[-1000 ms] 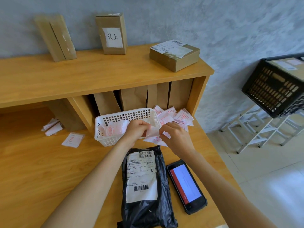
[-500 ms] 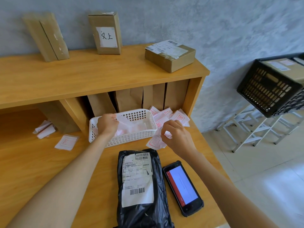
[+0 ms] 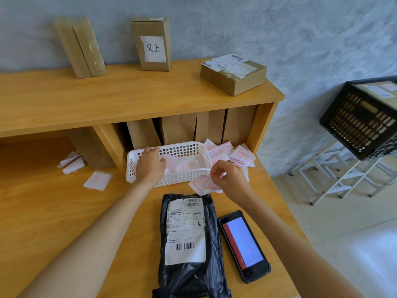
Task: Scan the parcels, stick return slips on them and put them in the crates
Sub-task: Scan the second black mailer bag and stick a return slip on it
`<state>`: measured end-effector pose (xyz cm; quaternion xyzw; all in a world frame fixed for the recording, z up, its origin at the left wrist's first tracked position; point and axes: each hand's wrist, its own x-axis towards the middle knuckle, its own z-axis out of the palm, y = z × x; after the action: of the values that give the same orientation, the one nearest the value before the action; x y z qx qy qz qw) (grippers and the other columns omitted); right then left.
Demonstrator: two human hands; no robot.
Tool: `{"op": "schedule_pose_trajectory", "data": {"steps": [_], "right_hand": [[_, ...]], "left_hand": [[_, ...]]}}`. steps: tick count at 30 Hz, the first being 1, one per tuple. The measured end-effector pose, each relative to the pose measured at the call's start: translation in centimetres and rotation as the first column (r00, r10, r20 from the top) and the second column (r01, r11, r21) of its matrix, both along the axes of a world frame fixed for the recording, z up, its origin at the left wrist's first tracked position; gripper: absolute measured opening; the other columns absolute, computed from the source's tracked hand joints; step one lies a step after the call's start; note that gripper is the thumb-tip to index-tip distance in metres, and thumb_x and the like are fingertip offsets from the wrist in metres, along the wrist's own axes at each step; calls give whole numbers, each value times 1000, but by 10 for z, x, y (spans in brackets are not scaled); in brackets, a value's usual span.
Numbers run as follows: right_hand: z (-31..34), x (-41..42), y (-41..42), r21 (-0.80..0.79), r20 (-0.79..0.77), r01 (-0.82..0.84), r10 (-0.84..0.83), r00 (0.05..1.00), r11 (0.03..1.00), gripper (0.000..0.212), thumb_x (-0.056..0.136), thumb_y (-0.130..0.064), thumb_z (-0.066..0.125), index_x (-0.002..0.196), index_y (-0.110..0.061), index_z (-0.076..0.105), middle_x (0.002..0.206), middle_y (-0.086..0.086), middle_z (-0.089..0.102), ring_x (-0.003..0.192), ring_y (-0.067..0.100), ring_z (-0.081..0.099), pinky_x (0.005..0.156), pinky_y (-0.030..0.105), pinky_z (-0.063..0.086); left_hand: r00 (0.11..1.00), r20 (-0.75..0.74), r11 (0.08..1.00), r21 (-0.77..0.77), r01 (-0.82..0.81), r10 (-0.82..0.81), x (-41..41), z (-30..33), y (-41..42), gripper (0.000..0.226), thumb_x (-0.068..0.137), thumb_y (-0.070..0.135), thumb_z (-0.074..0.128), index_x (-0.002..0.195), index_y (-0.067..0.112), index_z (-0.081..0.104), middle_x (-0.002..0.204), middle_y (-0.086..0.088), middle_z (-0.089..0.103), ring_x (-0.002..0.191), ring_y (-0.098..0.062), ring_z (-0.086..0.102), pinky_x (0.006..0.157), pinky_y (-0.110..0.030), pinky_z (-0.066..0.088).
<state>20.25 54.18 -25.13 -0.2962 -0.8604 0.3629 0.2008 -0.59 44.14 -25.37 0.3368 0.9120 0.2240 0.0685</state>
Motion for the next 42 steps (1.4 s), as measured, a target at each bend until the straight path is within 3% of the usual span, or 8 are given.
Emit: {"op": "schedule_pose_trajectory", "data": {"steps": [4, 9, 14, 19, 25, 33, 37, 42], "right_hand": [[4, -3, -9, -168, 58, -29, 39, 998, 985, 13, 92, -5, 59, 90, -18, 61, 89, -10, 59, 79, 1, 53, 62, 8, 45], [0, -2, -24, -273, 46, -82, 98, 994, 958, 18, 89, -2, 62, 83, -18, 61, 84, -10, 60, 73, 1, 52, 65, 7, 43], [-8, 4, -45, -392, -8, -66, 68, 998, 917, 20, 86, -3, 67, 87, -22, 63, 89, -3, 61, 72, 4, 53, 66, 11, 45], [-25, 18, -74, -560, 60, 74, -48, 997, 825, 38, 81, -10, 76, 110, -19, 53, 99, 2, 57, 86, 20, 62, 68, 29, 56], [-34, 39, -105, -745, 75, 134, -118, 990, 653, 31, 81, 7, 69, 101, -8, 51, 78, 9, 58, 57, 14, 62, 55, 26, 53], [-47, 56, -136, -653, 204, 244, -145, 968, 717, 25, 85, 3, 65, 99, -11, 51, 82, 7, 64, 62, 13, 63, 49, 19, 47], [-51, 63, -141, -622, 232, 273, -160, 959, 734, 22, 86, 0, 65, 99, -12, 52, 83, 6, 67, 57, 10, 65, 49, 19, 47], [-52, 66, -147, -612, 236, 287, -176, 955, 737, 26, 82, -2, 71, 96, -11, 52, 84, 6, 69, 63, 10, 67, 52, 20, 53]], "left_hand": [[907, 370, 957, 270, 103, -201, 35, 11, -12, 18, 94, 24, 61, 109, 19, 68, 106, 1, 67, 99, -15, 62, 84, -26, 49], [678, 673, 950, 284, 130, -294, 69, 8, -42, 25, 86, 18, 73, 109, 18, 64, 94, 1, 66, 86, -12, 64, 77, -19, 51], [713, 667, 938, 345, -37, -217, 87, -10, -71, 16, 82, 3, 72, 82, 16, 64, 82, 0, 66, 78, -12, 61, 64, -13, 47], [688, 719, 885, 379, -271, -97, 103, -19, -101, 10, 85, 1, 68, 82, 10, 64, 81, -5, 66, 76, -14, 60, 63, -16, 47], [570, 821, 855, 302, -421, -10, 129, -33, -138, 18, 94, 14, 62, 89, -4, 65, 85, -8, 75, 77, -15, 72, 62, -22, 55], [736, 668, 925, 207, -319, 104, 152, -48, -164, 16, 89, 19, 68, 75, 11, 70, 70, 2, 72, 67, -9, 69, 66, -30, 57], [856, 509, 949, 220, -226, 87, 161, -46, -168, 25, 85, 20, 71, 61, 21, 63, 57, 10, 61, 53, 5, 54, 52, -14, 38], [830, 548, 949, 194, -249, 105, 161, -50, -171, 23, 85, 18, 71, 63, 20, 64, 60, 10, 63, 54, 6, 55, 54, -10, 39]]}}
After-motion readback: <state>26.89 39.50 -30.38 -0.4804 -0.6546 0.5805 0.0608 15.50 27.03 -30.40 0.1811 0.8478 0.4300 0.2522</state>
